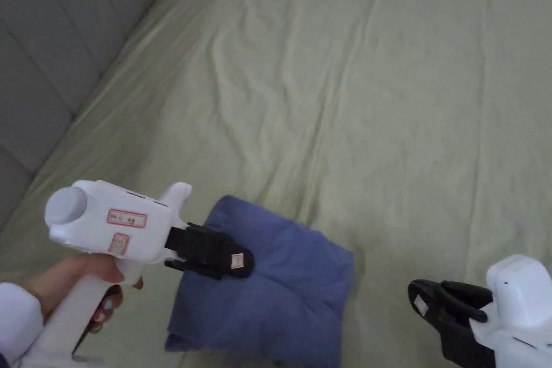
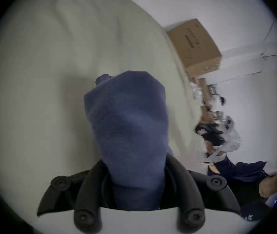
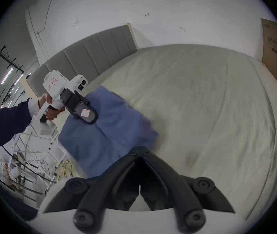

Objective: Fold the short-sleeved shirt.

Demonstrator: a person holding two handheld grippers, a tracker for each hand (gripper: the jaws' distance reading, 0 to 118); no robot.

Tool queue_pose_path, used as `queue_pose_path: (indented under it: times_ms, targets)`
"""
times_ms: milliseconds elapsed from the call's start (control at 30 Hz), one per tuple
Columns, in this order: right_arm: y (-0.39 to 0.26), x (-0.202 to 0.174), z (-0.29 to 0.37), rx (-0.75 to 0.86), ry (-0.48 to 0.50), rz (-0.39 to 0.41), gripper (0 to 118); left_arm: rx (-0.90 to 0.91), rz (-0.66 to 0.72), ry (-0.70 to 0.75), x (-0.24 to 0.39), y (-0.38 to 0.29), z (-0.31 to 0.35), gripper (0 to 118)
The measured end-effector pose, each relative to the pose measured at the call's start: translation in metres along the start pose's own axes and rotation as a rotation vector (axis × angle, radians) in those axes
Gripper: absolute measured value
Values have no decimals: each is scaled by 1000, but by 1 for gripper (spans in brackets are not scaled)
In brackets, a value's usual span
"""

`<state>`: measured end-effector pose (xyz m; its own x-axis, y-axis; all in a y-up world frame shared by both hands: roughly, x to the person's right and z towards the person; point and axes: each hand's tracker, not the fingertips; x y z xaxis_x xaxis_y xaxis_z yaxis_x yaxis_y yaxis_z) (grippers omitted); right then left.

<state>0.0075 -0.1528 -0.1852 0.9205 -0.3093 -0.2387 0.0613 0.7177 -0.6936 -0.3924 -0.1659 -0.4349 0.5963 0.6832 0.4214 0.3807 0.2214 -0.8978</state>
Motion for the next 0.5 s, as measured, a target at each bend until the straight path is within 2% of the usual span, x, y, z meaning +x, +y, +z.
queue_pose_path:
  times_ms: [133, 267, 367, 500]
  targets:
    - [10, -16, 0, 32, 12, 15, 0, -25, 30, 272, -40, 18, 73, 29]
    - [15, -28, -5, 39, 21, 30, 0, -60, 45, 530, -72, 33, 107, 30]
    - [15, -31, -10, 33, 14, 44, 0, -71, 70, 614, -97, 37, 107, 29]
    - [15, -30, -9, 20, 6, 51, 0, -58, 85, 600, -109, 31, 92, 29]
